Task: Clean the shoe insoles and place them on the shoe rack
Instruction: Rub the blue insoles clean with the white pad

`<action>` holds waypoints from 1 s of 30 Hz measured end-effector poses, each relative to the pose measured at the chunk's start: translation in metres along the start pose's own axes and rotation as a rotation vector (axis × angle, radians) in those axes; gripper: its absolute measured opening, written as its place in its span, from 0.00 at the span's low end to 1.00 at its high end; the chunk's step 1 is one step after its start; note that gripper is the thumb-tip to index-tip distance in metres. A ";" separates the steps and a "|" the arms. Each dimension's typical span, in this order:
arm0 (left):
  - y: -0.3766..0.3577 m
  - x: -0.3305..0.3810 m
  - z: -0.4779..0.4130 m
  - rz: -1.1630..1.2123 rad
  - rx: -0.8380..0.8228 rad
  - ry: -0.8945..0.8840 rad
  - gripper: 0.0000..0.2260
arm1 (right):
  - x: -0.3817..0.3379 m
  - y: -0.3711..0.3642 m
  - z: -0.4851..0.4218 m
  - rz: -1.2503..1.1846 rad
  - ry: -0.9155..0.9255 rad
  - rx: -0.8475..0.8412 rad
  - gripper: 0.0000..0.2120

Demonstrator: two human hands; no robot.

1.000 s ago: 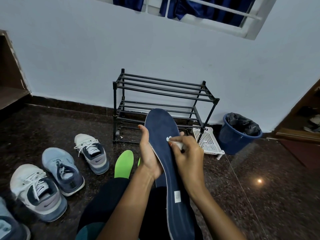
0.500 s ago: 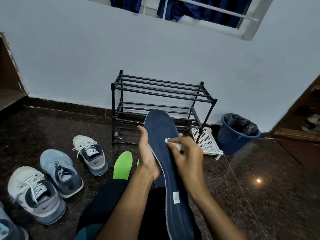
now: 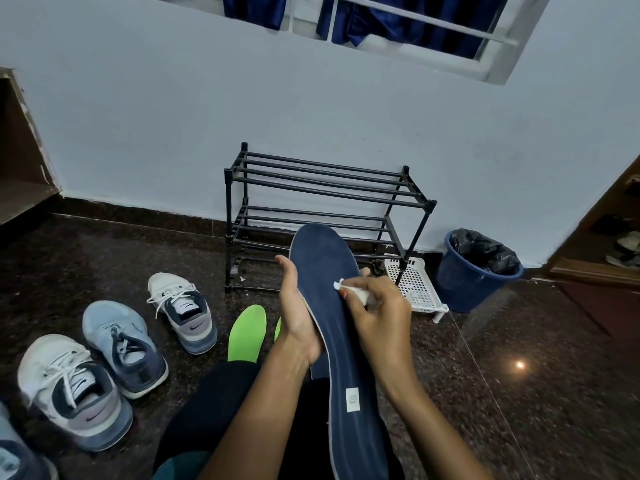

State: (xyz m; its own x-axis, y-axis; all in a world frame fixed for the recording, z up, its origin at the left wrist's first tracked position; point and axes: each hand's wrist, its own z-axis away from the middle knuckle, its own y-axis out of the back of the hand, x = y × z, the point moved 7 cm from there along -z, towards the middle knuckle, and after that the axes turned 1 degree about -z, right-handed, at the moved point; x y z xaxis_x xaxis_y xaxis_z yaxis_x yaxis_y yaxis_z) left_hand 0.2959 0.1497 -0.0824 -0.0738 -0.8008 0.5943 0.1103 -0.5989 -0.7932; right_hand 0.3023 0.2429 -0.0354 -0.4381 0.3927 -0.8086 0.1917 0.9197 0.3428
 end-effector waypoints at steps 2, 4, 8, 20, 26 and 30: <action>0.003 0.003 -0.004 0.041 -0.002 -0.035 0.42 | 0.000 -0.003 0.010 -0.020 -0.016 -0.043 0.09; 0.003 0.004 -0.005 0.058 0.003 -0.050 0.41 | 0.000 -0.002 0.017 -0.036 -0.018 -0.065 0.11; 0.003 0.003 -0.006 0.001 0.005 -0.051 0.35 | -0.001 0.000 0.018 -0.020 -0.015 -0.050 0.11; -0.004 -0.004 -0.001 -0.117 -0.075 0.041 0.37 | -0.001 -0.006 0.000 0.103 -0.034 -0.005 0.05; -0.002 -0.002 -0.004 -0.025 -0.050 -0.039 0.39 | -0.021 -0.019 0.022 0.047 0.087 -0.141 0.08; -0.002 -0.001 -0.003 -0.058 -0.053 -0.047 0.40 | -0.020 -0.019 0.016 0.077 0.109 -0.148 0.07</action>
State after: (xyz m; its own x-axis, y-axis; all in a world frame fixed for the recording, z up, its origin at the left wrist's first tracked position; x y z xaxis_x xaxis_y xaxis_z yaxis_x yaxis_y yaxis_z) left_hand 0.2924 0.1514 -0.0820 -0.0320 -0.7646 0.6437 0.0546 -0.6444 -0.7627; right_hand 0.3216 0.2176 -0.0336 -0.5211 0.4529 -0.7234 0.1003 0.8742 0.4751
